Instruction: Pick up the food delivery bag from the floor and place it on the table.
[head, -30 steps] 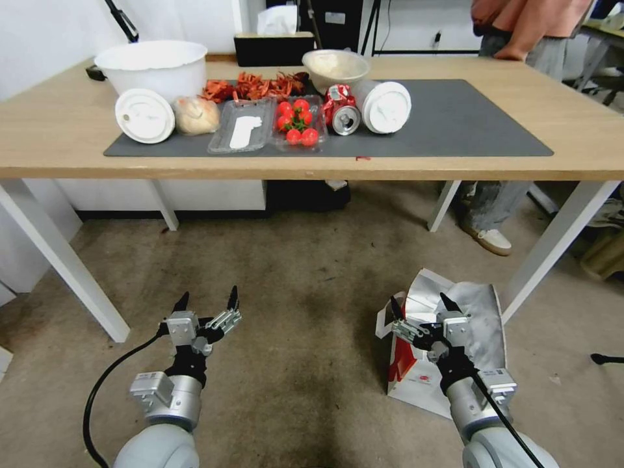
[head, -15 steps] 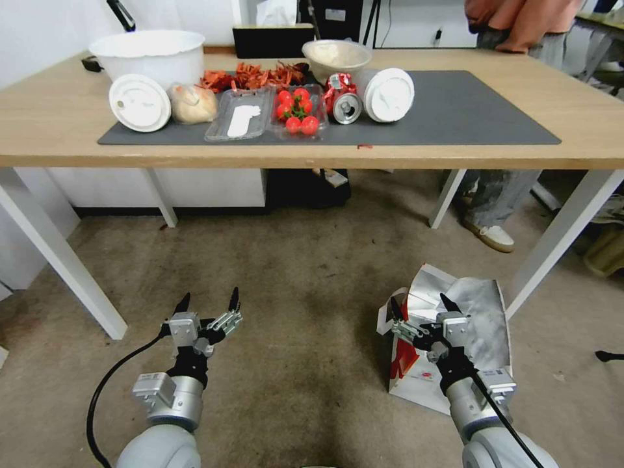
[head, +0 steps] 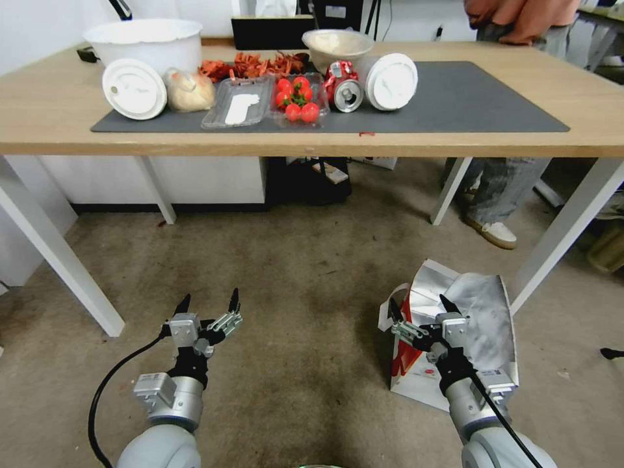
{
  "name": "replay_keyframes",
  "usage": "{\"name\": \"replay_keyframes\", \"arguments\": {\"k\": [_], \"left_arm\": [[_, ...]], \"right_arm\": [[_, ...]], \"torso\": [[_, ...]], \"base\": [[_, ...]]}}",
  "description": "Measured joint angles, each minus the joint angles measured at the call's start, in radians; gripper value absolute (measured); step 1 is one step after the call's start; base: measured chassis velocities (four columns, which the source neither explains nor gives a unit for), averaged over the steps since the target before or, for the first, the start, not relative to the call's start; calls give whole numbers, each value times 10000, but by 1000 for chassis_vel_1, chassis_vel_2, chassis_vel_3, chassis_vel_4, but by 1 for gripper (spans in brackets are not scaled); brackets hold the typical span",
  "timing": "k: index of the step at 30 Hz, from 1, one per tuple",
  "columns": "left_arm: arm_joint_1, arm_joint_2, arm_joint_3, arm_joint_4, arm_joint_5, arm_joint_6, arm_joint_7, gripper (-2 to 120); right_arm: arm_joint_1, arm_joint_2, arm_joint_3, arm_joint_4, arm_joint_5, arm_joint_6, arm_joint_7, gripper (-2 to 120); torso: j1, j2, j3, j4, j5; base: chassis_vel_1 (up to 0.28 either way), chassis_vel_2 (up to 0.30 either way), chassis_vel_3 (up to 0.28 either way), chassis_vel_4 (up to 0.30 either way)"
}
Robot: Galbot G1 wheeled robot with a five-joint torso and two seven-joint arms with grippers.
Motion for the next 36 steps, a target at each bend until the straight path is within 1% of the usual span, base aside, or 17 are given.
{"name": "replay_keyframes", "arguments": {"k": [3,8,9,11,17,27,33,36], "left_arm": [[-12,1,0,28,-2,-6,6,100],[-27,1,0,41,-7,-8,7,100],[-30,6,0,47,-10,-9,8,100],[-33,9,2,56,-12,-16,8,100],[-30,14,12,69,-18,-34,14,100],[-17,19,19,86,-27,-44,36,100],[-30,21,58,163,-27,-179,111,100],[-34,28,70,196,41,-289,204,100]], "right_arm": [[7,-5,6,-17,0,0,0,100],[10,0,6,-23,0,0,0,100],[11,5,6,-25,-5,0,0,100],[8,10,6,-24,-9,0,0,100],[-17,28,6,-25,-28,0,0,100],[-19,39,3,-45,-38,1,1,100],[-27,19,12,20,-18,7,24,100],[-2,-108,154,190,111,16,86,100]], "torso": [[-5,-150,-142,0,0],[-10,-281,-271,0,0],[-10,-369,-357,0,0],[-28,-469,-408,0,0],[-60,-575,-407,0,0],[-64,-565,-407,0,0],[-62,-535,-408,0,0],[-58,-521,-408,0,0]], "base": [[0,0,0,0],[0,0,0,0],[0,0,0,0],[0,0,0,0],[0,0,0,0],[0,0,0,0],[0,0,0,0],[0,0,0,0]]}}
